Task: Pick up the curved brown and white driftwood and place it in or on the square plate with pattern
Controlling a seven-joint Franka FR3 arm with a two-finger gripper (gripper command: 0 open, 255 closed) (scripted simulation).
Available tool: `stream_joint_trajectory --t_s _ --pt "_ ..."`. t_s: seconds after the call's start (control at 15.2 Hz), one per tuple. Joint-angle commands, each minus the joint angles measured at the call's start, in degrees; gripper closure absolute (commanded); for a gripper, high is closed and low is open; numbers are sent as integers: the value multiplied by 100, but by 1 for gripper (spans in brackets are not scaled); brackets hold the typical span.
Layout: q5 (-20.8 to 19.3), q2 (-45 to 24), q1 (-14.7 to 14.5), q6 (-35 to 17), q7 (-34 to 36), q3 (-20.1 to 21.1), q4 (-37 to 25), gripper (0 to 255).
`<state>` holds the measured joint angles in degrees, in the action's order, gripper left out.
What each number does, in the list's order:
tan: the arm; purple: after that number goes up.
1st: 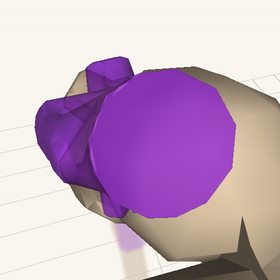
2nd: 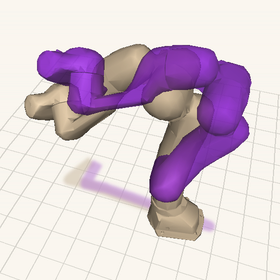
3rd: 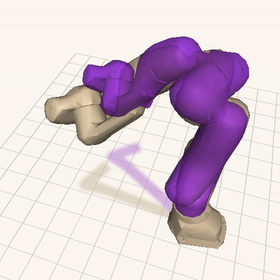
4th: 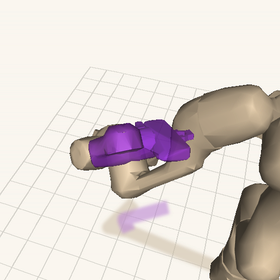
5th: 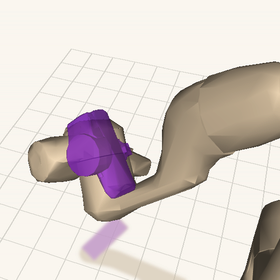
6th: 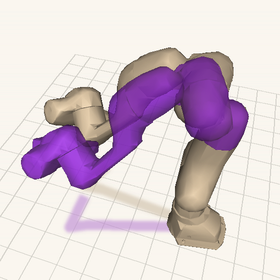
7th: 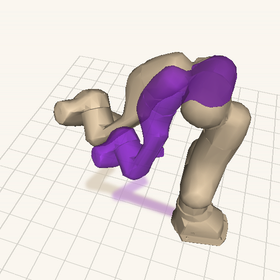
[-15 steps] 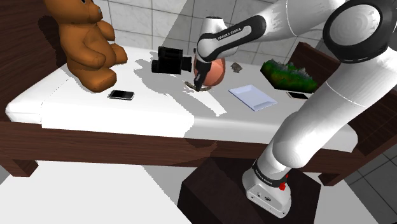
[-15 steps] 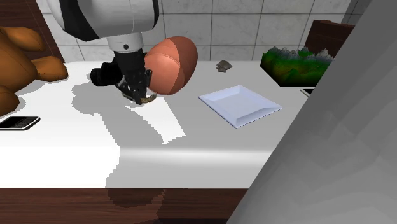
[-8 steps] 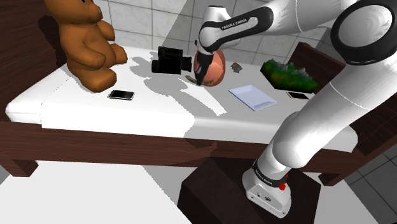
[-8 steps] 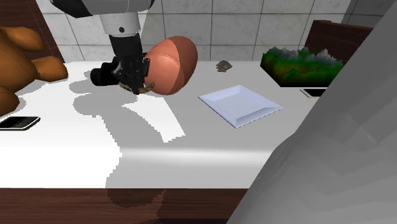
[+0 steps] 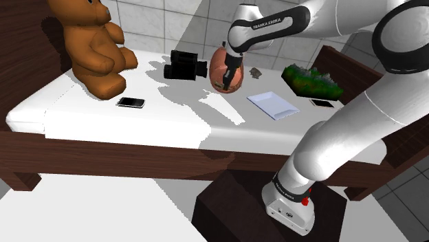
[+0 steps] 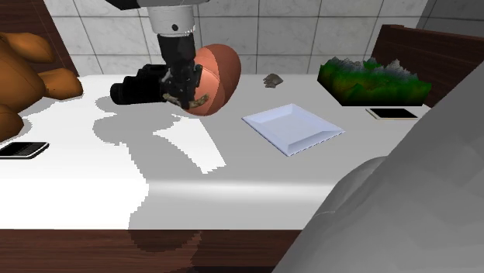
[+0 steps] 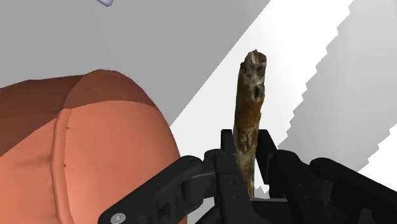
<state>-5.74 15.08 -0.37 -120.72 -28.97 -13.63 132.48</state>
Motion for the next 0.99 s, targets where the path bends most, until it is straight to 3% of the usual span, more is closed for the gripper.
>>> stream_joint_trajectory --t_s 0.0,0.92 --pt "-95 252 126 29 -211 -140 207 255" --pt "-811 1114 1086 123 -1966 -1427 786 255"
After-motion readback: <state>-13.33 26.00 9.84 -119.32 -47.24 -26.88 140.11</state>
